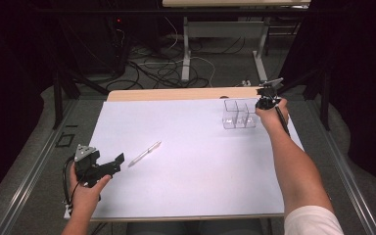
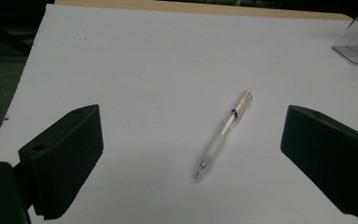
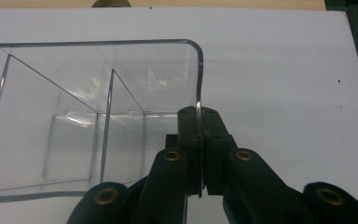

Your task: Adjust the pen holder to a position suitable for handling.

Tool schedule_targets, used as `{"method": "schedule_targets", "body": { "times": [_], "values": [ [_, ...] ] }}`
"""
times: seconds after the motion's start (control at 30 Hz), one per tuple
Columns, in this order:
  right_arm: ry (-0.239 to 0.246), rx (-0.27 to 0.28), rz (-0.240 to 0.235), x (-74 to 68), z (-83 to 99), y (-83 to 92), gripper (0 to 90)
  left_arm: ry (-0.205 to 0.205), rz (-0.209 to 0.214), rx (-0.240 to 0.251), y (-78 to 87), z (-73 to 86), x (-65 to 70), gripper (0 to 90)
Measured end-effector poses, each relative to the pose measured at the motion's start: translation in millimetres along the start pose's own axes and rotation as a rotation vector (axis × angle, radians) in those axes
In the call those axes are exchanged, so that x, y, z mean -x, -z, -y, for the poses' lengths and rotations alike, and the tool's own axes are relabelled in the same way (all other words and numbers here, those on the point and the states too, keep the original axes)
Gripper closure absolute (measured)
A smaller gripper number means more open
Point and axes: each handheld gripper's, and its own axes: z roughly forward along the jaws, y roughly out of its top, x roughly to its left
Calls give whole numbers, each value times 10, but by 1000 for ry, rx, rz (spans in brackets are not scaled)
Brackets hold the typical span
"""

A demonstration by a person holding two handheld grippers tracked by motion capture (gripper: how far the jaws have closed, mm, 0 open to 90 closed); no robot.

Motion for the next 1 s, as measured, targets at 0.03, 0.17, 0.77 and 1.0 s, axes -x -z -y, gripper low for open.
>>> {"method": "schedule_targets", "body": {
  "times": [0.03, 0.17, 0.77, 1.0],
  "values": [
    [-4, -6, -1, -1, 3, 9, 893, 0, 0, 0, -1, 0, 0, 58],
    [-41, -36, -10, -6, 27, 55, 894, 2, -1, -1, -3, 1, 5, 60],
    [-10, -64, -97, -361, 299, 316, 893, -13, 4, -3, -16, 1, 37, 60],
    [2, -76, -100, -438, 392, 351, 893, -15, 10, -6, -26, -9, 73, 62]
  ]
}}
